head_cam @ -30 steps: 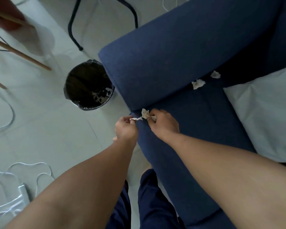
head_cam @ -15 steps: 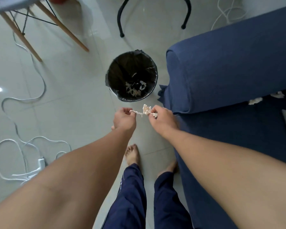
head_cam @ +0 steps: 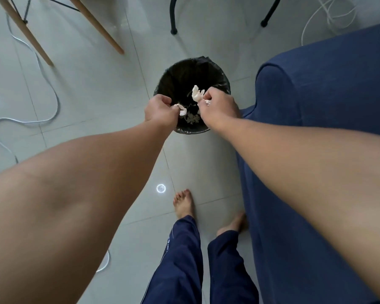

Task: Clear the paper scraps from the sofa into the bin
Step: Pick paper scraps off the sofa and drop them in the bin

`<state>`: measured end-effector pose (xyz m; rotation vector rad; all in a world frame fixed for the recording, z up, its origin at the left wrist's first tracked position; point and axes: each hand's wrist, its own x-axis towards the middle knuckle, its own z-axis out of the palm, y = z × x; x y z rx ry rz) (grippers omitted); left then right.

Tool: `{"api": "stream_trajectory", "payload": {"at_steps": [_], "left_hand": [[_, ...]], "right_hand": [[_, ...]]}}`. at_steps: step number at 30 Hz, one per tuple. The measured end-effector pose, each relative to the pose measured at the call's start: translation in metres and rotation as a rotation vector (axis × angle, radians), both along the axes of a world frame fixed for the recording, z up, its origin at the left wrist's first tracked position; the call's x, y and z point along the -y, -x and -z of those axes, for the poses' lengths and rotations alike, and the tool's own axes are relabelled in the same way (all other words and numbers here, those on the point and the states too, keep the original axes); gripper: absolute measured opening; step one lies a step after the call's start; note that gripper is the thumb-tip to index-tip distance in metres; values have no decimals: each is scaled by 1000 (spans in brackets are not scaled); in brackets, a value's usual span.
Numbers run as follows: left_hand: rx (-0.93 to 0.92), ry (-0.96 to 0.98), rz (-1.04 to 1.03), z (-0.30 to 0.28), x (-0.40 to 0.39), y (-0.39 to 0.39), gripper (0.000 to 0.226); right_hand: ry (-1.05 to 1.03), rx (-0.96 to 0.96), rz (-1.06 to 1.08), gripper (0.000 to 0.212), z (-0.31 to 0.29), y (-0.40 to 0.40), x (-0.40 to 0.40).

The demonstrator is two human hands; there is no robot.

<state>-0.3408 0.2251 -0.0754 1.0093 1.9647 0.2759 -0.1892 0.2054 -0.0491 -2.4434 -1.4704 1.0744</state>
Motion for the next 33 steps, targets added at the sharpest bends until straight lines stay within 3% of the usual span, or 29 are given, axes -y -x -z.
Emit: {"api": "stream_trajectory", "payload": {"at_steps": [3,5,9,14,26,33], "left_hand": [[11,25,78,0,-7,4,62],[12,21,109,2,-9,6,69],[15,26,123,4,-5,10,67],[-32,28,184,3,3,15,63],[-57,23,252,-14,46,4,57],[-66,73,355,-25,96,-24,52]], "right_hand": [[-19,-2,4,12,0,4,-11],[-29,-3,7,14,0,6,-15],[1,-36,-1,15,2,9,-20],[145,-71,-27,56,8,15,-17],[223,-67,-28,56,0,0,56],[306,-128,-54,57,-13,-55,123]]}}
